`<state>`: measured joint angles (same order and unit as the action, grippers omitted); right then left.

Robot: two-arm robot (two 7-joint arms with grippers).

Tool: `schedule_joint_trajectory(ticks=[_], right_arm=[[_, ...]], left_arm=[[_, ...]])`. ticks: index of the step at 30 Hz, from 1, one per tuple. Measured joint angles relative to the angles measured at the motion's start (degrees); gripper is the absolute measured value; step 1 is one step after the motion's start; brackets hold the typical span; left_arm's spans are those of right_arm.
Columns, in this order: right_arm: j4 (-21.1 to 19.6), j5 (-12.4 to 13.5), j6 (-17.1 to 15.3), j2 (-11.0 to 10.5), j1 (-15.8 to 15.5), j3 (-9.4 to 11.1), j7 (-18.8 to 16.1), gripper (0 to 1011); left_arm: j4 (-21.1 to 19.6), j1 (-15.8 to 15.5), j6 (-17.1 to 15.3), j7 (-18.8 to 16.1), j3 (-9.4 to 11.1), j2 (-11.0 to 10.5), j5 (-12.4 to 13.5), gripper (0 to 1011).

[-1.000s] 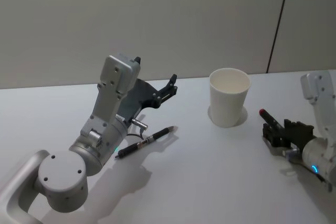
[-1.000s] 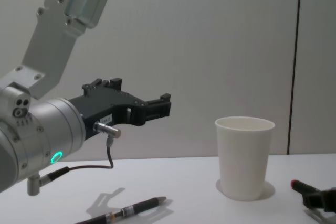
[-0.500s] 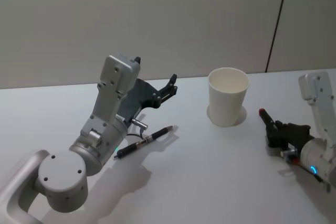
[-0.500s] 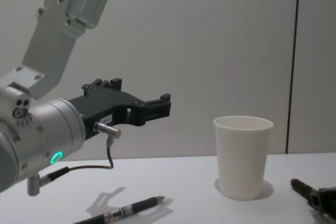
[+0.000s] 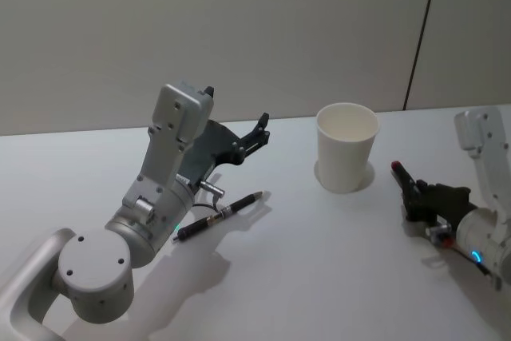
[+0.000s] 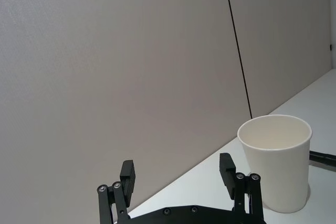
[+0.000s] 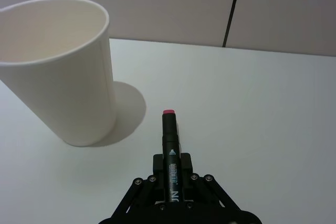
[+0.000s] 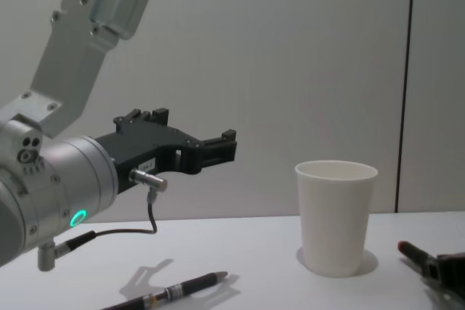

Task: Place the pen into the pen holder.

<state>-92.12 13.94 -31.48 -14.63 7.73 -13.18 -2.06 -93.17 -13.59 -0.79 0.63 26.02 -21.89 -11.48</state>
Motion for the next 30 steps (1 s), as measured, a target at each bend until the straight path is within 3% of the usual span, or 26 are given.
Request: schedule_joint_trajectory(ticks=[18, 30], right_arm=[[0.32, 3.42, 9.75, -0.52, 1.23, 2.26, -2.06, 169], [0.93, 8.47, 17.76, -0.86, 4.17, 4.06, -8.06, 169]], left_arm=[[0.00, 0.00, 0.00, 0.00, 0.00, 0.00, 0.00, 1001], [0.00, 0.00, 0.00, 0.00, 0.00, -0.01, 0.00, 1001]])
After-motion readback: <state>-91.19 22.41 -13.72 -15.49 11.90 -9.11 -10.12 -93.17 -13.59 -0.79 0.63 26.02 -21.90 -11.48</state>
